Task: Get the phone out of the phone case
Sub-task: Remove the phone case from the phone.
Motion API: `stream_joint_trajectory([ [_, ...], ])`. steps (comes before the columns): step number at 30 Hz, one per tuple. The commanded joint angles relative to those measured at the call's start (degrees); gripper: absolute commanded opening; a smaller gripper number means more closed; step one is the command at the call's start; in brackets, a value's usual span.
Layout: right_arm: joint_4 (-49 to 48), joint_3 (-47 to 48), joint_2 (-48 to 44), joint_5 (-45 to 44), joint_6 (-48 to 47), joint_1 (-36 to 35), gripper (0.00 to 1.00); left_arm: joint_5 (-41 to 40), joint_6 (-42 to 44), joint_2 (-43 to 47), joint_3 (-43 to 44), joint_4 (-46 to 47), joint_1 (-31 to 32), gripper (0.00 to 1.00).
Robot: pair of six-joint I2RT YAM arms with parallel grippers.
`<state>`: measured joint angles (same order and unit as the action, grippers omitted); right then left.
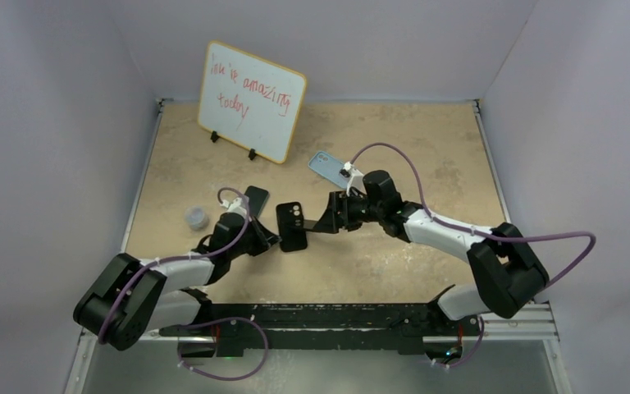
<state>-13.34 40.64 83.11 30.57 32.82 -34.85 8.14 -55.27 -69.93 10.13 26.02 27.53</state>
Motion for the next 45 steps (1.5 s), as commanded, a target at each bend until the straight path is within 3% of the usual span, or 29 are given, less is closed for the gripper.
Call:
stream_joint_trajectory([
  [1,3.68,0.15,-3.18,-5.44,-4.46,0.56,0.00,0.57,3.78,-2.39,3.75,0.93,-0.90,0.00],
  [10,2.01,-1.35,-1.79,-6.66,-8.31,0.49,0.00,5.62,2.11,-7.71,7.20,4.71,1.68,0.01],
  [15,1.04,-2.49,-2.16,-6.56,-8.56,0.39,0.00,4.84,-1.42,-4.07,6.34,3.41,1.74,0.25],
  [23,-0.43,-3.02,-1.96,-5.74,-7.94,0.31,0.00,0.32,-8.93,7.69,5.13,-1.44,1.74,0.48],
  [30,-1.79,-2.87,-1.88,-5.43,-6.76,-0.20,0.00,7.53,-17.17,-0.44,6.63,6.33,3.60,0.52],
  [37,-2.34,-2.54,-1.22,-5.04,-6.66,-0.90,0.00,3.19,-24.38,-2.75,4.33,12.83,9.26,0.56],
  [45,-3.69,-3.10,-0.89,-5.19,-6.18,-1.65,0.00,-1.54,-28.85,-4.19,4.42,14.63,9.91,0.56],
])
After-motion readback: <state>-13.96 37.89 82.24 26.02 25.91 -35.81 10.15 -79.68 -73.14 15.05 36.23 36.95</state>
